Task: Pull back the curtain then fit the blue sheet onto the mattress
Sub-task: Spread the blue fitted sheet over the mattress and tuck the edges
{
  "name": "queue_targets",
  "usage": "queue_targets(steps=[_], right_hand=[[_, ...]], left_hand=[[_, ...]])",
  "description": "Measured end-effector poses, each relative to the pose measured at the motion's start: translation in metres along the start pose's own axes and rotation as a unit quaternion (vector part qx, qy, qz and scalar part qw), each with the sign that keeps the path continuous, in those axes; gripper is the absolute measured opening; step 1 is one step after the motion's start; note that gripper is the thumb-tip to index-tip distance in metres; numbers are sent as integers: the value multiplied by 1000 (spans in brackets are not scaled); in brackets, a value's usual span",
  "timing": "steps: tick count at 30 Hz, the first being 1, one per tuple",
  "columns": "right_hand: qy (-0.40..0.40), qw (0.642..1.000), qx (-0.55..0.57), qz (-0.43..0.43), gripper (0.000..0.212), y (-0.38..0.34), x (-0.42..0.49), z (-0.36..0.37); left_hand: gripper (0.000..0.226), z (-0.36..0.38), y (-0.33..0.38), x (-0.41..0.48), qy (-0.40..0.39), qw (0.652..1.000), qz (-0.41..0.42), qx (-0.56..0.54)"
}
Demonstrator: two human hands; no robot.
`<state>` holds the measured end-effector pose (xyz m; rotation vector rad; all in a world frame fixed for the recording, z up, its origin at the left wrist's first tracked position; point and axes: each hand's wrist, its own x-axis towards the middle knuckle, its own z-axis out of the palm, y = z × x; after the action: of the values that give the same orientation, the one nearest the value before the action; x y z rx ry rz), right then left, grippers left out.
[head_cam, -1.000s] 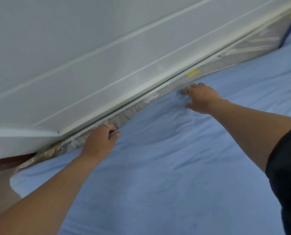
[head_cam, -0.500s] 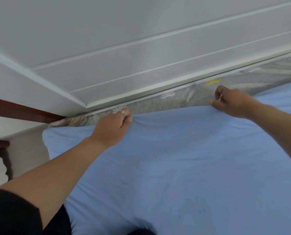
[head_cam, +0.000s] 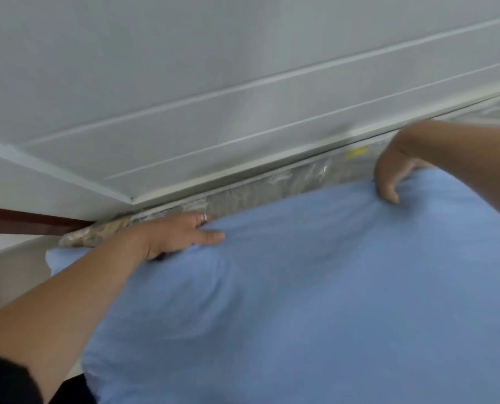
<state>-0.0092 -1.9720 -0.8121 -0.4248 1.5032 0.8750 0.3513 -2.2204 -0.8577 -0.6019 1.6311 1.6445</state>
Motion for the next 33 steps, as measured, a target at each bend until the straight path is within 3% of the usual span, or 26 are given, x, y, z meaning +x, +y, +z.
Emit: queue_targets(steps=[2, 4, 8, 13, 15, 18, 22, 25, 27, 31, 33], right_hand=[[139, 988, -61, 11, 49, -29, 11, -22], [284, 954, -95, -21, 28, -55, 33, -27], [417, 907, -53, -36, 34, -68, 80, -13], [591, 803, 77, -25, 32, -61, 99, 24], [632, 760, 144, -46, 39, -54, 100, 47], [676, 700, 221, -61, 42, -14, 109, 77], [675, 675, 299, 16, 41, 79, 133, 118], [643, 647, 398, 99, 42, 147, 162, 144], [597, 647, 452, 147, 45, 193, 184, 156], [534, 704, 443, 150, 59, 226, 230, 175], [558, 677, 454, 152, 63, 216, 253, 182]], left_hand=[[23, -19, -7, 29, 180, 966, 26, 181], [33, -26, -18, 53, 278, 917, 15, 286], [32, -10, -34, 84, 378, 808, -29, 451], [10, 11, -40, 75, 460, 741, 7, 490], [22, 25, -37, 81, 505, 705, 33, 496], [43, 59, -6, 108, 500, 704, 115, 490], [30, 113, 51, 166, 448, 753, 171, 450], [33, 156, 95, 208, 399, 791, 162, 435], [37, 186, 126, 240, 380, 790, 184, 445], [42, 229, 173, 287, 390, 773, 238, 441], [45, 243, 204, 319, 393, 744, 281, 461]])
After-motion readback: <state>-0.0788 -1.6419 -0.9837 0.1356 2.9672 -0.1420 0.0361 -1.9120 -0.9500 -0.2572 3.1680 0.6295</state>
